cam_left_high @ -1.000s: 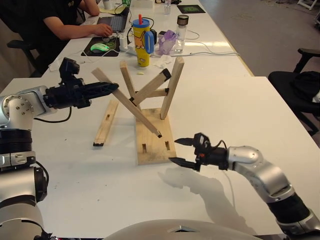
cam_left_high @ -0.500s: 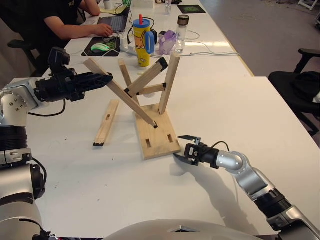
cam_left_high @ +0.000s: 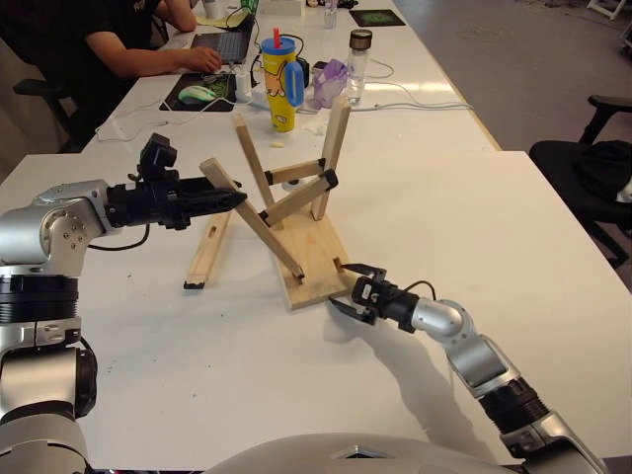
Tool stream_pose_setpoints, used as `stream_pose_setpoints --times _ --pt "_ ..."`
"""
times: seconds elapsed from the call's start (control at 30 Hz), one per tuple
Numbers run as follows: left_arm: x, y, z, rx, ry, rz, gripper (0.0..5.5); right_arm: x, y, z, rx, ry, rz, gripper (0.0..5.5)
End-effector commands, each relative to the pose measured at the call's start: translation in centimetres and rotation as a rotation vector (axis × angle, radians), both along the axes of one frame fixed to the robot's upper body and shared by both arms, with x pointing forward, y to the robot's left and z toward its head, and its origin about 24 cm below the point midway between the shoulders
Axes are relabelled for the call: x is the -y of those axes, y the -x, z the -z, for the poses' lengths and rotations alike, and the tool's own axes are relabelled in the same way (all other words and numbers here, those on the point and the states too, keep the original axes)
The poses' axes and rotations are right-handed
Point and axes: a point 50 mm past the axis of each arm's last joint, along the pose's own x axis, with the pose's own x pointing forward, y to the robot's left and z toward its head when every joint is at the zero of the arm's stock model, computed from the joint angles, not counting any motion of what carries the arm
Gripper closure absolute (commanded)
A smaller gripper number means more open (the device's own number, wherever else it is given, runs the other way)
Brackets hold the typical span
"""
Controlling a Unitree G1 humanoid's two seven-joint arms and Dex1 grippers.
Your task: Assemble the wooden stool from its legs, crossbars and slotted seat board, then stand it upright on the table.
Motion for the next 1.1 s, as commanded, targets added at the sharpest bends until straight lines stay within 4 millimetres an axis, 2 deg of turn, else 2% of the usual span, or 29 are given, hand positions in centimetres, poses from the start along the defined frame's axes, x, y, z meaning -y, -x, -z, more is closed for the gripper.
stream_pose_setpoints --times 0.03,0.17,0.3,0.4,0.5,0.63,0.73,0.87,0.9,1.03,1.1 --pt "0.3 0.1 0.4 0.021 -0.068 0.019 3.47 -0.2 -0.1 0.6 -0.038 0.008 0.033 1.85" --pt "0.1 -0.2 1.0 0.037 -0.138 0.001 3.47 -0.4 0.4 1.2 -0.083 0.011 0.021 1.85" --pt "-0.1 -0.6 0.9 0.092 -0.237 -0.015 3.47 -0.4 0.8 1.8 -0.13 0.04 0.002 1.85" --pt "0.6 -0.2 0.8 0.131 -0.336 0.023 3.47 -0.2 1.1 2.6 -0.196 0.076 0.008 1.85" --pt "2.2 1.6 3.0 0.115 -0.425 0.111 3.47 -0.1 1.8 3.7 -0.322 0.082 0.041 1.85" --pt "4.1 4.2 6.9 0.018 -0.366 0.165 3.47 -1.3 2.1 3.7 -0.412 -0.017 0.086 1.85" --pt "4.2 4.0 7.8 0.02 -0.349 0.127 3.47 -1.9 1.9 3.6 -0.44 -0.06 0.108 1.85" --pt "4.3 2.8 7.7 0.033 -0.306 0.088 3.47 -2.5 1.6 3.8 -0.495 -0.115 0.138 1.85" --pt "4.4 2.5 7.8 0.035 -0.303 0.084 3.12 -2.6 1.6 3.9 -0.506 -0.116 0.137 1.85" --pt "4.1 1.7 8.3 0.024 -0.323 0.081 2.49 -3.0 1.2 4.3 -0.532 -0.107 0.128 1.85" --pt "3.3 1.7 8.4 0.007 -0.346 0.072 2.22 -3.1 1.0 4.3 -0.549 -0.117 0.13 1.85"
